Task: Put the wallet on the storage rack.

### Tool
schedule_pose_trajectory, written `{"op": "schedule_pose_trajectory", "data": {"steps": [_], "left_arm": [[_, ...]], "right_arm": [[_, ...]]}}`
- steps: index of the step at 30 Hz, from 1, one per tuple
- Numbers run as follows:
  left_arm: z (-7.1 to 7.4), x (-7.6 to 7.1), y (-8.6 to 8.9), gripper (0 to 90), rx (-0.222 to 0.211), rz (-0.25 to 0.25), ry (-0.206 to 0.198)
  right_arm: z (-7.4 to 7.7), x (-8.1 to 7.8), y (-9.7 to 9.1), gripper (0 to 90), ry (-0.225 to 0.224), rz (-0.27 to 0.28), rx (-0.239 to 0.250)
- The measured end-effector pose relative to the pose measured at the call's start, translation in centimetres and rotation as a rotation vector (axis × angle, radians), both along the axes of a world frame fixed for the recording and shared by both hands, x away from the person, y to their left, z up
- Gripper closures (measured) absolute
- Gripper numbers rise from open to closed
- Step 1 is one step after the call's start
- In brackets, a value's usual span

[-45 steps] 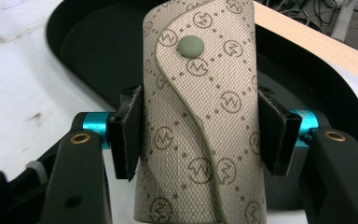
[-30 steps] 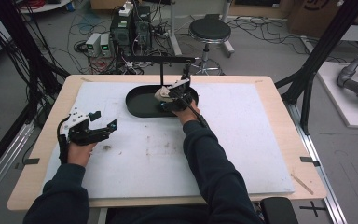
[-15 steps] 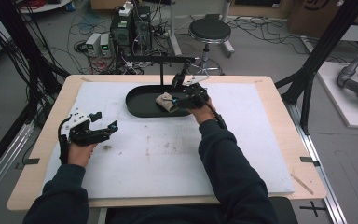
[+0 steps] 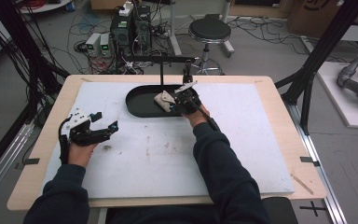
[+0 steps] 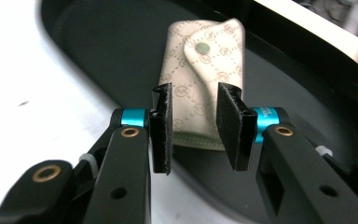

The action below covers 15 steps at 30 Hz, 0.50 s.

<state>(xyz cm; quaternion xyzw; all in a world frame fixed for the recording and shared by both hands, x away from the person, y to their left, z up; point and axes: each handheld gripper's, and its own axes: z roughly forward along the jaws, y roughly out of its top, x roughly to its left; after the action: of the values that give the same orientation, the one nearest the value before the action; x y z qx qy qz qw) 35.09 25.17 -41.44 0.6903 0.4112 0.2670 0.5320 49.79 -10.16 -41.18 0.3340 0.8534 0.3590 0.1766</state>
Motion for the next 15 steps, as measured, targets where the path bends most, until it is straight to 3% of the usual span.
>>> {"op": "schedule_pose_trajectory", "data": {"steps": [5,9,13,15], "left_arm": [[0.0,0.1,0.1,20.2,-0.007,0.0,0.0],[0.0,0.0,0.0,20.2,-0.005,-0.005,-0.001],[-0.1,0.2,-0.1,19.4,-0.021,-0.014,-0.008],[-0.1,0.3,-0.2,18.7,-0.02,-0.014,-0.004]], "right_arm": [[0.3,0.1,-0.6,59.2,-0.001,-0.006,0.03],[1.6,-0.4,-2.3,40.3,0.014,-0.026,0.075],[2.9,-1.7,-4.9,32.2,-0.066,-0.047,0.117],[3.2,-2.2,-6.6,23.4,-0.05,-0.07,0.137]]}}
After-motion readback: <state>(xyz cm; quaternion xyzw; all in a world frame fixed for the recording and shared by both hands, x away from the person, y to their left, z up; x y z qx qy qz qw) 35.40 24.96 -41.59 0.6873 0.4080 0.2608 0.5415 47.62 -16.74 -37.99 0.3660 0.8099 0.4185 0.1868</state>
